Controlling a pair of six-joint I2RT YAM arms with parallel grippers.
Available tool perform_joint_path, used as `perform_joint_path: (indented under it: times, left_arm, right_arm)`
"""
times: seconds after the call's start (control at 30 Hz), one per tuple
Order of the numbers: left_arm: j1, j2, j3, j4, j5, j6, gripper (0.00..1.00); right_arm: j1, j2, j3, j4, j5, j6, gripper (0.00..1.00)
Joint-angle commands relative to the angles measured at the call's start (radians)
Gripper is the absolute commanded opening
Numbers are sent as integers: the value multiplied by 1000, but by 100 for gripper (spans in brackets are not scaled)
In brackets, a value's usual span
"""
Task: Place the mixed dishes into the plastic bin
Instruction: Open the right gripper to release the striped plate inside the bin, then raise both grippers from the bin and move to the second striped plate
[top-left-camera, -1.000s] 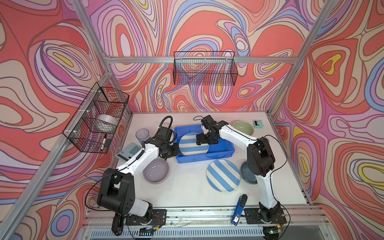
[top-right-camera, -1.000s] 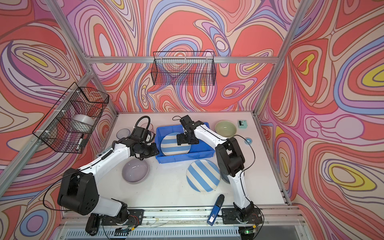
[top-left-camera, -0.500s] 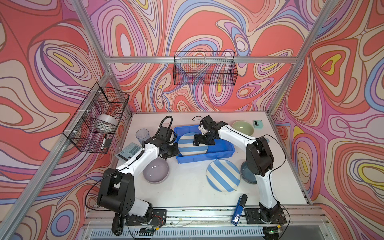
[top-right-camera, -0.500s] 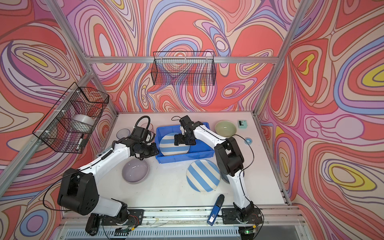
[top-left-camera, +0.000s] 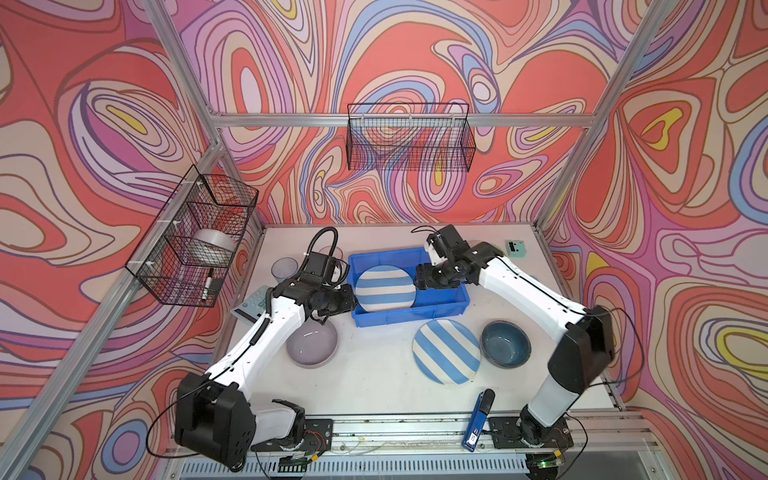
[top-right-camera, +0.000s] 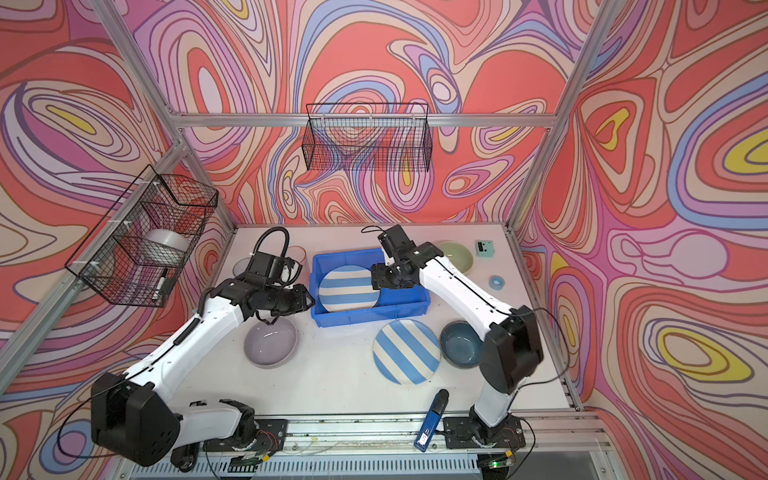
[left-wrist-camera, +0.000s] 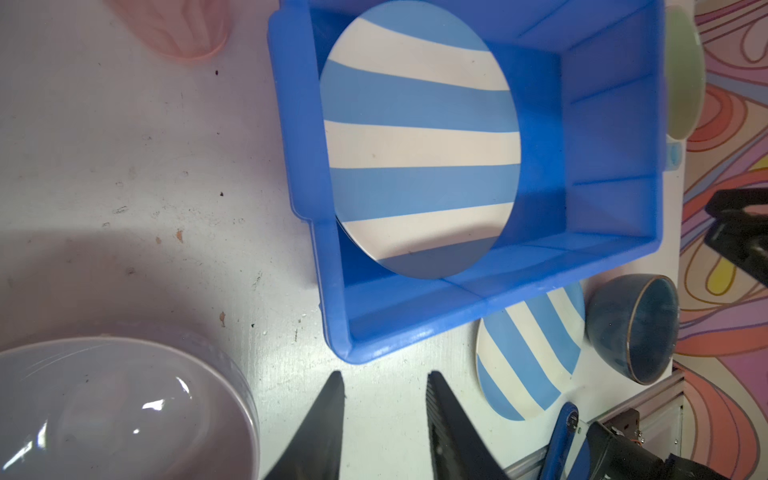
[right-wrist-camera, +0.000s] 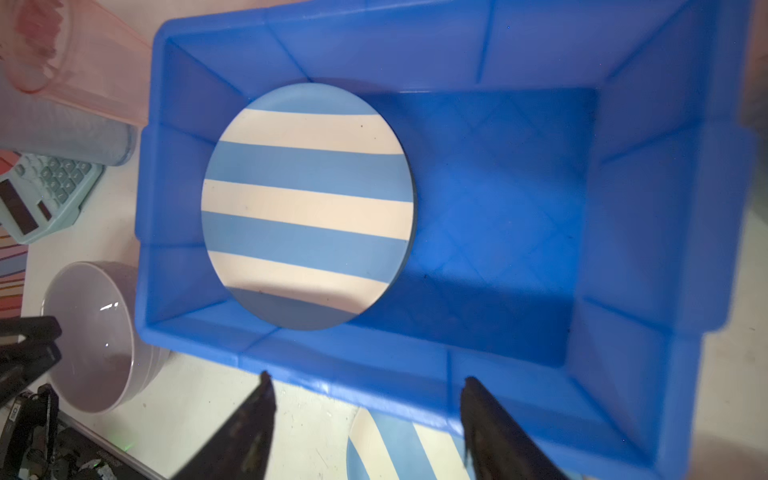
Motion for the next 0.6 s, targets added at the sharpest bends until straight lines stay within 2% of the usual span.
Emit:
perform_joint_path:
  times: [0.0,0.17,0.33,0.4,0.57]
  left_arm:
    - [-59,-94,-53,-75,2,-8,42]
    - [-241,-180,-124,-53,-72,-113,47]
    - [-422,-196,-219,68,-150,-241,43]
    - [-457,-190,-254,118,-157,-276,40]
    - [-471,-178,-283,134,-159,-303,37]
  right_arm:
    - [13,-106,-132,-76,21,48,62]
    - [35,-257,-357,-81,26,126,49]
    - [45,-309,-554,58,-101,179,32]
    - [81,-296,-608,144,-150,210,26]
    - [202,-196,-633,259,-146,263,25]
